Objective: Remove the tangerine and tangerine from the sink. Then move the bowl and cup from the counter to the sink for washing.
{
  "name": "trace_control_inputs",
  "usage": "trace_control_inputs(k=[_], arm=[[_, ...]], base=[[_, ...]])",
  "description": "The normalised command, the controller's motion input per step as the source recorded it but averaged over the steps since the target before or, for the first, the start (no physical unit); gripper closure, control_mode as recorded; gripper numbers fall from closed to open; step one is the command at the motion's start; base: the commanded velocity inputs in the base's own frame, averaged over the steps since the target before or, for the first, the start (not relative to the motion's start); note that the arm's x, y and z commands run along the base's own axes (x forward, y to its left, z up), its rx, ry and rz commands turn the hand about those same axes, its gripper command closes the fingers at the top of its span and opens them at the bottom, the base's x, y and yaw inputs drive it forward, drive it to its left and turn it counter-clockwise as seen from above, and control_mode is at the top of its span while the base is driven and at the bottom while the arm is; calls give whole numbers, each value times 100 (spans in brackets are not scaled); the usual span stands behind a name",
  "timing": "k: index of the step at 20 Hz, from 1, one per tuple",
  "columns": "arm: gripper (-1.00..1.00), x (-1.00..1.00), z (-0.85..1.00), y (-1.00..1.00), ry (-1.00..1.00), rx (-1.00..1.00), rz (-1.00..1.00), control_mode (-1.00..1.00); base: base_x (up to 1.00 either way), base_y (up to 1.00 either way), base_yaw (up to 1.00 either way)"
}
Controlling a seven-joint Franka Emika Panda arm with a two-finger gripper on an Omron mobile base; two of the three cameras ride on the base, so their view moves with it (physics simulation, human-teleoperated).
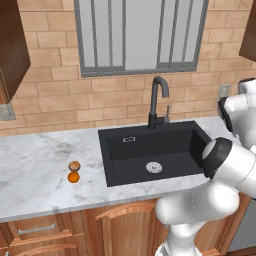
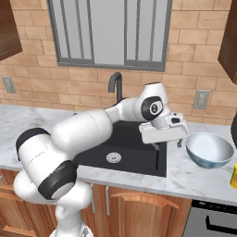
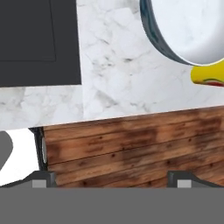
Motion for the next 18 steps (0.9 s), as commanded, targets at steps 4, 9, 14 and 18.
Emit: trace_control_inputs(k=[4, 9, 14, 18], arm=[[-100, 16, -11, -10, 0, 0, 0, -100], [-100, 13, -10, -15, 0, -1, 0, -100], [-100, 9, -7, -16, -5, -4, 3, -100], [-100, 11, -10, -9, -7, -2, 4, -100]], base=[[0, 0, 0], [0, 0, 0], [0, 0, 0], [0, 0, 0]])
